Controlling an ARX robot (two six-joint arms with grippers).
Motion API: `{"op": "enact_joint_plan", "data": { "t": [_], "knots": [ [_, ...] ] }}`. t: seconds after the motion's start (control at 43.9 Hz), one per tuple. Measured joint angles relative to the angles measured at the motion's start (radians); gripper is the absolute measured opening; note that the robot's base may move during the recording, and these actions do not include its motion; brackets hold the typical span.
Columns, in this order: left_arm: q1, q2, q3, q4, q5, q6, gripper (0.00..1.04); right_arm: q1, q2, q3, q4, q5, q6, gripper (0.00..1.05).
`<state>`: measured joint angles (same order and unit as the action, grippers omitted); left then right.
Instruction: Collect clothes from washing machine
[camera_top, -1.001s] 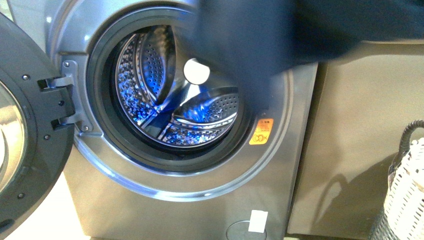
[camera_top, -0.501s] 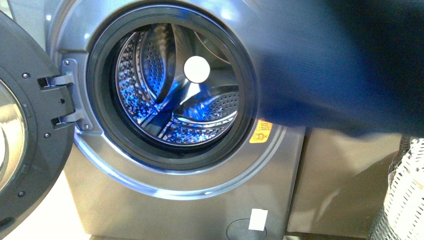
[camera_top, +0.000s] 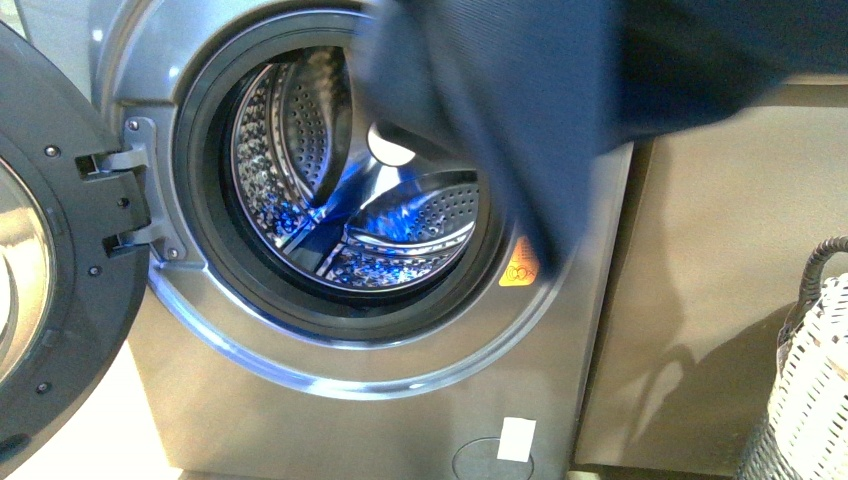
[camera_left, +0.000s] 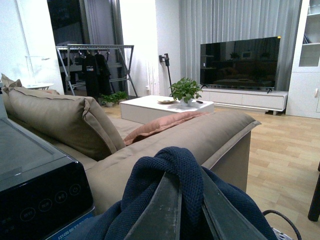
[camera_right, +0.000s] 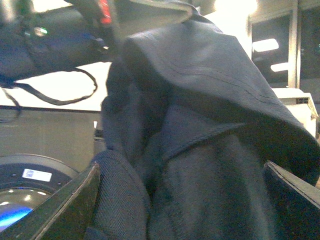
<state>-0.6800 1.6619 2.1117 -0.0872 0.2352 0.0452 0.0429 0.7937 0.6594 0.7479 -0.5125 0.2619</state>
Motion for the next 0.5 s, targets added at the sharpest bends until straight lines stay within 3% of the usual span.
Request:
{"op": "enact_joint_plan", "data": {
  "t": [0.501],
  "knots": [
    [0.0, 0.0, 0.0, 0.0, -0.002, 0.0, 0.04, 0.095, 0.386, 0.208, -0.096, -0.019, -0.05, 0.97]
  ]
}}
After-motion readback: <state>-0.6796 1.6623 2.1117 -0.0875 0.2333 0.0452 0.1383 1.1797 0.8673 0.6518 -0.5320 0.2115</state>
